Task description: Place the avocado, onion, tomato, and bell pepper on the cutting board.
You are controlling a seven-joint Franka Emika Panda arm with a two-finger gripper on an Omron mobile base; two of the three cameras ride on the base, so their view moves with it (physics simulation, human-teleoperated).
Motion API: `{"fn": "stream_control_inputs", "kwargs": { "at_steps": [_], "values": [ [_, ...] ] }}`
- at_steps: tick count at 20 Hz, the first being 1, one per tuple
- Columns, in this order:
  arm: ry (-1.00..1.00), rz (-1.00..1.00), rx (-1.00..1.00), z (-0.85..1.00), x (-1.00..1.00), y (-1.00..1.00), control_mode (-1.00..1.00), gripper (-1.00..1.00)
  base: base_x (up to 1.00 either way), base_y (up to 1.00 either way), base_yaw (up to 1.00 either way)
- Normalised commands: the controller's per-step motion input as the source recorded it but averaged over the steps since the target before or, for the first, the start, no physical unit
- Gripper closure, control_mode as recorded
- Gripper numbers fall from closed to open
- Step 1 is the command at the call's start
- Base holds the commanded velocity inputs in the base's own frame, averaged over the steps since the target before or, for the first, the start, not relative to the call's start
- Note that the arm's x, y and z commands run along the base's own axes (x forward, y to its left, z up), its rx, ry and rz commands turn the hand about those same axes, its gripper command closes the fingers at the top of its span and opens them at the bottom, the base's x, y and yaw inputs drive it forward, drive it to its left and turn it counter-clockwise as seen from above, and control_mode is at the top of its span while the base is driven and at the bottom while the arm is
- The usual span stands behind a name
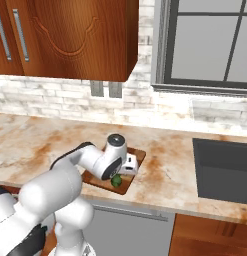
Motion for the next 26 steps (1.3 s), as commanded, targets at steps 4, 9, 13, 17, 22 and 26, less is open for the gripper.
{"fn": "stream_control_inputs", "kwargs": {
  "at_steps": [4,9,13,17,22,26],
  "values": [
    [0.00,0.00,0.00,0.36,0.05,0.00,-1.00,-1.00,0.00,0.00,0.00],
    [-0.01,0.01,0.00,0.79,0.00,0.00,-1.00,-1.00,0.00,0.00,0.00],
    [-0.06,0.01,0.00,0.98,-0.15,0.01,-1.00,-1.00,0.00,0.00,0.00],
    [-0.08,0.03,-0.02,0.92,-0.50,0.28,-1.00,-1.00,0.00,0.00,0.00],
    [-0.10,0.03,-0.07,0.66,-0.85,0.67,-1.00,-1.00,0.00,0.00,0.00],
    [-0.11,0.04,-0.10,0.52,-0.89,0.74,-1.00,-1.00,0.00,0.00,0.00]
  ]
}}
